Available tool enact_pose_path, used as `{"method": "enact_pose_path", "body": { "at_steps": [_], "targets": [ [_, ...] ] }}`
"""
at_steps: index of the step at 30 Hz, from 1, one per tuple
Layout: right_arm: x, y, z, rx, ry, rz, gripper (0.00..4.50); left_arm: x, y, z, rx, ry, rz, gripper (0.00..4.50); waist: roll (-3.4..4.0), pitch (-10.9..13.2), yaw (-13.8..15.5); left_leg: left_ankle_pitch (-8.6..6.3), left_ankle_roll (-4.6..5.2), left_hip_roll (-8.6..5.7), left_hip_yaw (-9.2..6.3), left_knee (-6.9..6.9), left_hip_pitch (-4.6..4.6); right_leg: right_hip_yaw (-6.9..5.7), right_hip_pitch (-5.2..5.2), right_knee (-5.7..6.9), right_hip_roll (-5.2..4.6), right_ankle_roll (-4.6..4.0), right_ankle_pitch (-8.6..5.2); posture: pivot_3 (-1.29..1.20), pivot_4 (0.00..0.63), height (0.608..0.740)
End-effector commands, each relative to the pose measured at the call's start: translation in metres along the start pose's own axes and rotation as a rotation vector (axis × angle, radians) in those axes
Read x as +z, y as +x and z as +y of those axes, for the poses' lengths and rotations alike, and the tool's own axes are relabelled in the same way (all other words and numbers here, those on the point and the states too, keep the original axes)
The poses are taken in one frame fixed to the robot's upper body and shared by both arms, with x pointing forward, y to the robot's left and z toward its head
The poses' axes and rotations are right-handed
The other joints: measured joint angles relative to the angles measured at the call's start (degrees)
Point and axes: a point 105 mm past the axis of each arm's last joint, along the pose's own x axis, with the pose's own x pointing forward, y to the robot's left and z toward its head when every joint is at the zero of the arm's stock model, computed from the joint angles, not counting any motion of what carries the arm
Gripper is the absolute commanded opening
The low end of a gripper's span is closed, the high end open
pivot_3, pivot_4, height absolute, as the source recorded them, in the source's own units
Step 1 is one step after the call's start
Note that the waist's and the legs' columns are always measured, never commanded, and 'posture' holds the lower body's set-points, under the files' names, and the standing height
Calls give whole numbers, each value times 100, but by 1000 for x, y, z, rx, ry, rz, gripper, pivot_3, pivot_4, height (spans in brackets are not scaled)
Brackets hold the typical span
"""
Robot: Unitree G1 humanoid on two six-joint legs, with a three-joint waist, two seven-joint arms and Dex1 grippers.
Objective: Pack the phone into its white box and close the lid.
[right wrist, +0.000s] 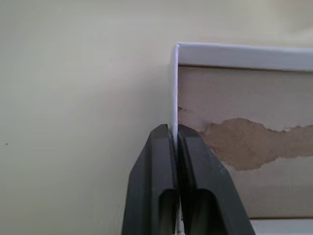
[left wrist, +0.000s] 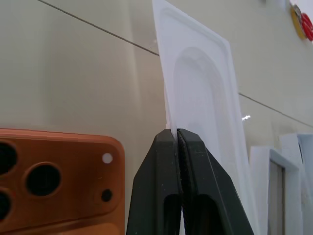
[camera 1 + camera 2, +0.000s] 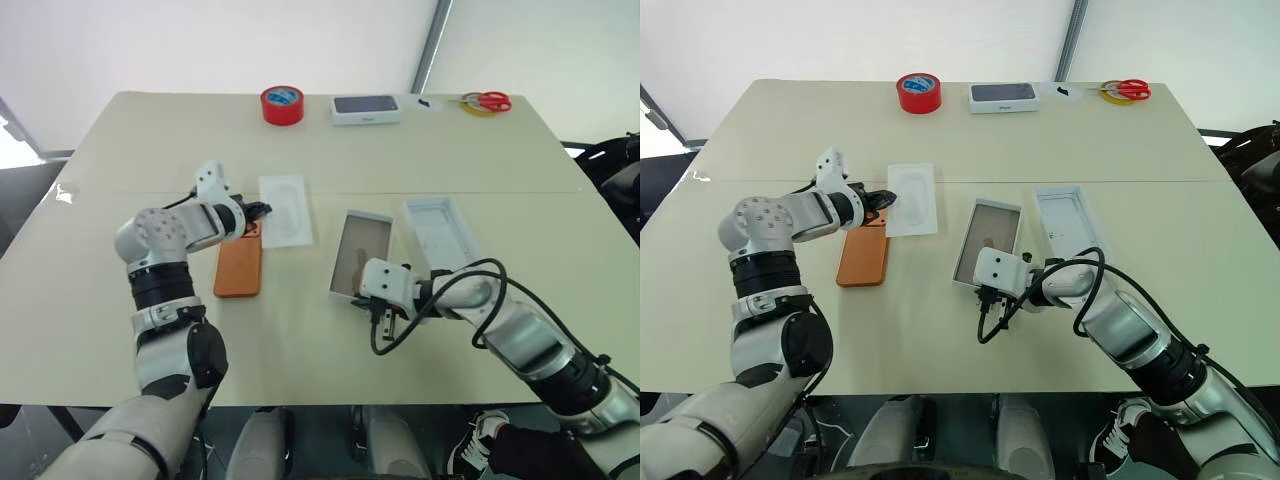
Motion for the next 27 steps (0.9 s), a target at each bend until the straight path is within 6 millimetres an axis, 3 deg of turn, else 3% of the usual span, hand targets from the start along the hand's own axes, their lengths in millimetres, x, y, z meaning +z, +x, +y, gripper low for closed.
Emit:
{"method": "enact_pose_path", "body": {
  "at_steps": [1,5,9,12,16,21,27],
  "targets": [
    [16,9,1,25,-73,-42,23,24,-22,-5,-37,-9,-95,0,0,0,-23,1,-1,0,-1,0,0,0,0,0,3,0,0,0,150,736],
    [28,19,-3,38,-119,-67,23,30,-38,0,-46,-32,-122,0,0,0,-37,6,-10,1,-3,-2,0,-2,-2,3,4,0,0,0,150,736],
    [36,25,-8,54,-150,-80,23,24,-46,-2,-45,10,-93,0,0,0,-26,9,-17,0,-4,-3,0,-3,-2,6,3,0,0,0,150,736],
    [47,21,-14,55,-159,-123,964,14,-47,-11,-69,53,-56,0,0,0,-4,9,-18,0,-5,-2,0,-2,-1,5,-1,-1,1,0,150,736],
    [49,0,-27,6,-154,-166,2905,-3,-43,-25,-92,108,-1,0,-1,0,23,10,-20,-1,-6,-2,-1,-3,1,5,-4,-1,1,0,150,736],
    [35,-36,-46,-75,-117,-150,2905,-35,-28,-39,-87,201,96,0,-2,0,14,9,-19,-9,-5,-3,0,-2,3,2,-9,-1,1,0,150,736],
    [21,-50,-57,-149,-85,-119,2905,-60,-13,-53,-107,231,157,0,-2,1,-9,9,-18,-6,-4,-3,2,-2,2,4,2,-2,1,0,150,736]
  ]
}}
